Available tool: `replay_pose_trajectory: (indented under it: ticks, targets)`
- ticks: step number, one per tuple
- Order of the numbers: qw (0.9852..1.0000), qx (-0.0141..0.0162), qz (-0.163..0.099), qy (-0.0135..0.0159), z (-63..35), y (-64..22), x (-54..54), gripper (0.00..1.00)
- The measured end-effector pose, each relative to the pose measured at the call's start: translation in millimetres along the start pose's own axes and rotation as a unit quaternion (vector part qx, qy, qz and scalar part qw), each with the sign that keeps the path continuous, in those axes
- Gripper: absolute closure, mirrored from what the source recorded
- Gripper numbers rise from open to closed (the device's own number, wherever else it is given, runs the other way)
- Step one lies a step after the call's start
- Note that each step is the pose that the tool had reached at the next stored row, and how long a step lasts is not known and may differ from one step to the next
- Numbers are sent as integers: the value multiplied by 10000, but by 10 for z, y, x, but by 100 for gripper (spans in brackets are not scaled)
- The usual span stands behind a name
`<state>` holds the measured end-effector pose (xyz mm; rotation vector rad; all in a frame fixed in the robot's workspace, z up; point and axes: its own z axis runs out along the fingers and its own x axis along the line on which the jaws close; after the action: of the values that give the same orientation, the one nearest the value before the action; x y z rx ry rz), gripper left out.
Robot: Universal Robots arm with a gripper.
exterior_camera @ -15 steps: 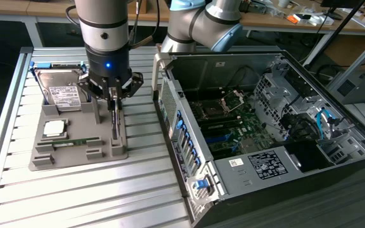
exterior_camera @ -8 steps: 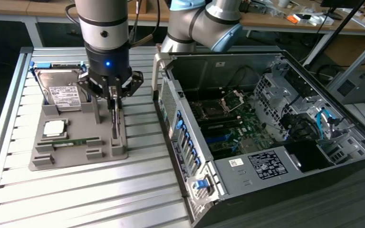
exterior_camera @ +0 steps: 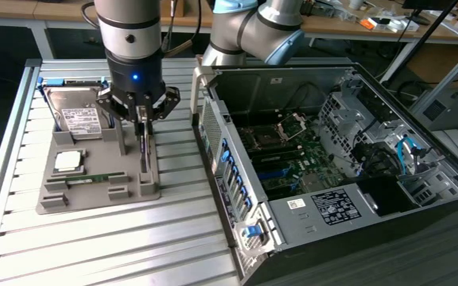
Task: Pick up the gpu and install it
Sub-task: 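Pick up the gpu and move the gpu toward the slot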
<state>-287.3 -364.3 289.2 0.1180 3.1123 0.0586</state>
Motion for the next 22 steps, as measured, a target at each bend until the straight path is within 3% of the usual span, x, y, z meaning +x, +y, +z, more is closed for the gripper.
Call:
replay_pose_trajectory:
  ticks: [17, 22]
  targets:
    - [10000, 1, 0, 1, -89, 3, -2, 73]
    - [10000, 1, 0, 1, -242, 9, -6, 73]
